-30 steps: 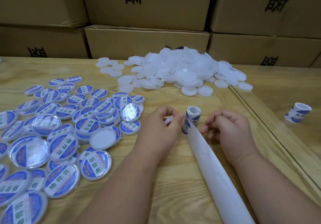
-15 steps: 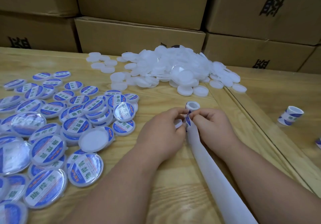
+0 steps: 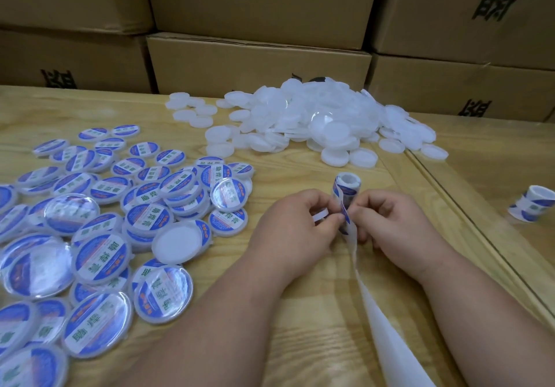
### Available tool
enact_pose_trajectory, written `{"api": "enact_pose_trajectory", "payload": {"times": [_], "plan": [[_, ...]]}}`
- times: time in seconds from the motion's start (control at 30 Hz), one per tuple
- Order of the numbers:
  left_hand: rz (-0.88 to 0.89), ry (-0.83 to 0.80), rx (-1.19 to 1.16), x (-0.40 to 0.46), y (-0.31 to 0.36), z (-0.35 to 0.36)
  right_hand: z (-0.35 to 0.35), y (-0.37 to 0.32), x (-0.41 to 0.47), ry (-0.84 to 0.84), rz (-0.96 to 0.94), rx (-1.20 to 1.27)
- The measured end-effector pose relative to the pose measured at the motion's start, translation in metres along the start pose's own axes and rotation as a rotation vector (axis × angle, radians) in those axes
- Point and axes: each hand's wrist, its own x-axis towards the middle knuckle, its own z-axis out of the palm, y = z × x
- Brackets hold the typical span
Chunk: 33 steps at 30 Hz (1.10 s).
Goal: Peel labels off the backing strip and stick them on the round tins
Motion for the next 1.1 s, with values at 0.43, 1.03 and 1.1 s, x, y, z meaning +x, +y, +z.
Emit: {"api": "enact_pose_trajectory", "payload": {"times": [0.43, 1.03, 1.1], "plan": [[0.039, -0.054, -0.087, -0.006, 0.004, -0.003, -0.001, 0.006, 0.001, -0.057, -0.004, 0.069], [-0.063, 0.103, -0.397, -0.008, 0.009, -0.018, -0.004, 0.005, -0.002, 0.022, 0.033, 0.012], [-0.081, 0.143, -0.457, -0.008, 0.01, -0.022, -0.004, 0.006, -0.002, 0.039, 0.035, -0.002]]}}
